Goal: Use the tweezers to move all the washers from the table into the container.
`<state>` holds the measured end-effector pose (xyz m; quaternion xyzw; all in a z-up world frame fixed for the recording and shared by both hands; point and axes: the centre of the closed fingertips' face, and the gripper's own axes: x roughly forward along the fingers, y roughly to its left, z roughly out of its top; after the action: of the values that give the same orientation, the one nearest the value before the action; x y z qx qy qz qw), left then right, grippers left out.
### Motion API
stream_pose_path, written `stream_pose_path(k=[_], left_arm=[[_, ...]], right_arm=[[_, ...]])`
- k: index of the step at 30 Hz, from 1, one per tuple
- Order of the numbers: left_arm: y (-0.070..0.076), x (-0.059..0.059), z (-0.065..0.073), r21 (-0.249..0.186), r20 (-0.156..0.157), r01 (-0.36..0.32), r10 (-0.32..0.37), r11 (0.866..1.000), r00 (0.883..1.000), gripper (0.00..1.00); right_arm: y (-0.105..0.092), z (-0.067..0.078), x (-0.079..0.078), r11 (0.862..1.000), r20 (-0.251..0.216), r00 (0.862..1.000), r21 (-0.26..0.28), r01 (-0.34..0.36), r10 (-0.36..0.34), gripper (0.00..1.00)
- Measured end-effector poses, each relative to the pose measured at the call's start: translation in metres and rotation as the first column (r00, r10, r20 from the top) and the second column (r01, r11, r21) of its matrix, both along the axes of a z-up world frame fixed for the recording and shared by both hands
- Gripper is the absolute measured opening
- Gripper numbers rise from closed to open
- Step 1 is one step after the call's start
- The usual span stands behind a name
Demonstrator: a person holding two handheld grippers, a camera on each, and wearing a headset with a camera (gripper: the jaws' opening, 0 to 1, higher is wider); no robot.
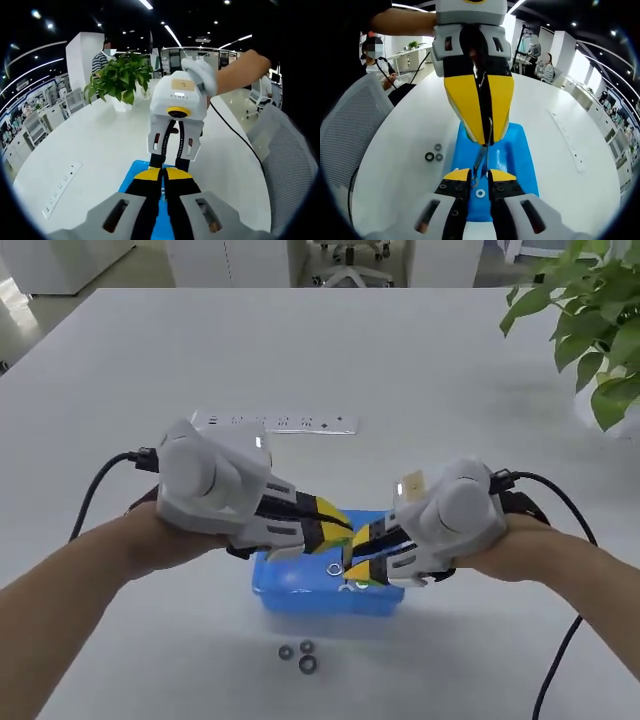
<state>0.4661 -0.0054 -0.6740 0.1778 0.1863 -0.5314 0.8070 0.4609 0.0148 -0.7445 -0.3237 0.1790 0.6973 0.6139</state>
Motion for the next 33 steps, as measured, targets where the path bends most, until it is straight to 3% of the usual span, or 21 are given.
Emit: stream_pose_path(k=[10, 22, 33], left_arm=[[0.003, -0.004, 0.012, -0.009, 0.008, -0.004, 0.004, 1.000, 1.000, 0.06], [0.008, -0.018, 0.027, -0.011, 0.026, -0.010, 0.010, 1.000, 1.000, 0.06], [0.015, -0.033, 0.032, -0.011, 0.031, -0.016, 0.017, 1.000, 0.999, 0.06]], right_arm=[[-0.008, 0.014, -0.004, 0.999, 0.013, 0.999, 0.010, 0.033, -0.033, 0.21], [-0.026, 0.025, -0.012, 0.995, -0.002, 0.995, 0.003, 0.102, -0.102, 0.32], [-0.045, 0.031, -0.019, 0.984, -0.021, 0.984, 0.002, 0.176, -0.176, 0.44]])
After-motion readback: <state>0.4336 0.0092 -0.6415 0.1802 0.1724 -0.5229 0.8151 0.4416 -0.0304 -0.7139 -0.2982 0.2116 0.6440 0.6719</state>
